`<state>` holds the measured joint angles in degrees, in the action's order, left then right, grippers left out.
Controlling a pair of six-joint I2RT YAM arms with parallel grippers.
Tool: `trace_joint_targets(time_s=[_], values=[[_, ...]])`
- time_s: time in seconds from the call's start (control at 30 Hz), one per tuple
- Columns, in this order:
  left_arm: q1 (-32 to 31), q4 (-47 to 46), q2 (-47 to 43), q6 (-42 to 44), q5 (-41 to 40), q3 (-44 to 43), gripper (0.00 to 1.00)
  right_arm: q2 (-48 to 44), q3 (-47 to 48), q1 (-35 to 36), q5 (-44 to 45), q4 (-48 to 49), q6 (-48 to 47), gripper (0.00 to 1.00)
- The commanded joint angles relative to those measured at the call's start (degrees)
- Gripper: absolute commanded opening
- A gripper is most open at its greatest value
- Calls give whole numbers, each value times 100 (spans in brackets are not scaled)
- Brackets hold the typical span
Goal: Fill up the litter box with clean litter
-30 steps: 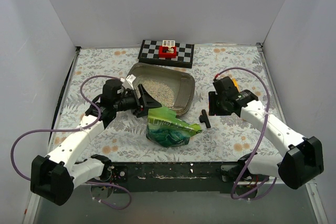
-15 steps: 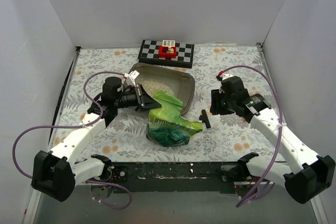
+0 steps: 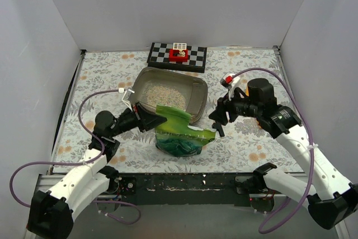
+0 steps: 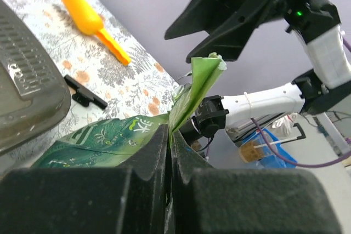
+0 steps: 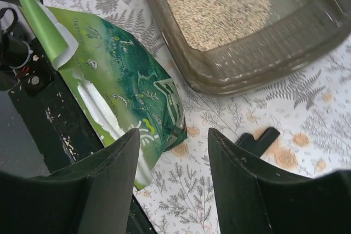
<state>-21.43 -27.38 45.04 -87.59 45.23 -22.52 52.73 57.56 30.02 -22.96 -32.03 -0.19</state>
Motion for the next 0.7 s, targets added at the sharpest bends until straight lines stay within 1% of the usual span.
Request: trace_joint_targets(time_s=[0.0,0.1,0.23,0.37,0.43,0.53,0.67], values=[[51,-2278,-232,-161,-129,432,0,299,352,21,-1043,566,-815,60],[51,-3052,-285,-276,-94,705,0,457,440,39,-1350,611,-1132,59],[60,-3756,-408,-320,-111,995,0,843,861,65,-1790,-47,-1650,60],[51,-3994,-408,-302,3,1048,0,1002,976,240,-1843,-339,-1906,67],[51,-4030,-399,-294,56,1031,0,1072,1003,442,-1783,-409,-1976,70],[60,-4021,-390,-267,73,1004,0,1169,994,794,-1458,-471,-2064,72],[60,-4012,-390,-276,161,987,0,1345,941,1163,-1053,-251,-2047,73]])
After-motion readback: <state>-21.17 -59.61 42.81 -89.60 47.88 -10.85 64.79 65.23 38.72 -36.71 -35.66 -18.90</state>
